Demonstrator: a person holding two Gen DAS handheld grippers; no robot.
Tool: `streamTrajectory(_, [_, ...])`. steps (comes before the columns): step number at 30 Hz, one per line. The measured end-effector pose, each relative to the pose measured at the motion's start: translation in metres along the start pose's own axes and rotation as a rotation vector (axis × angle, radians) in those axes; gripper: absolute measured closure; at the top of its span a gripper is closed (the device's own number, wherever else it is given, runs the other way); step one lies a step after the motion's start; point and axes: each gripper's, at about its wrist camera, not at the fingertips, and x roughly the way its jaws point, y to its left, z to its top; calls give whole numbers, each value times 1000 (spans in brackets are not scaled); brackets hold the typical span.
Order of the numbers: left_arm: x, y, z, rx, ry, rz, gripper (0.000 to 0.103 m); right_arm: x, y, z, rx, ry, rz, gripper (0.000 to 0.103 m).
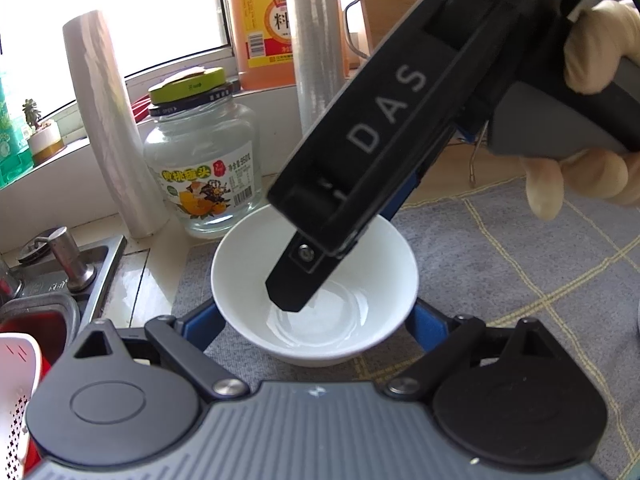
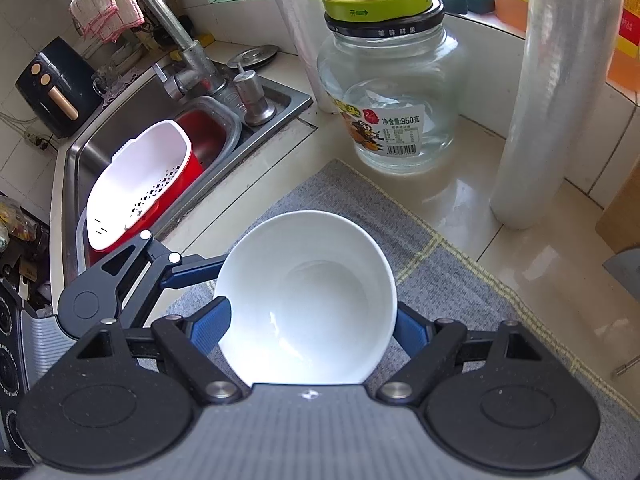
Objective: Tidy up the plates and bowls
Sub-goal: 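Lift and carry the third bowl over the bowl stack with the right tool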
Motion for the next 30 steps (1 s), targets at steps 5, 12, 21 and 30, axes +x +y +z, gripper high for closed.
streamTrajectory(5, [-2,-3,-1,7,1,-5,8,-2,2,-3,-2,6,-8,13])
streamTrajectory(12, [-8,-6,1,8,-3,-16,8,-9,4,-7,2,8,-12,13])
streamTrajectory(21, [-28,-21,8,32,-6,-32,8,-32,12,-22,2,-6,-14,13])
streamTrajectory(30, [-56,-47,16,79,-15,-74,8,-68,17,-53,28,-30,-25,13])
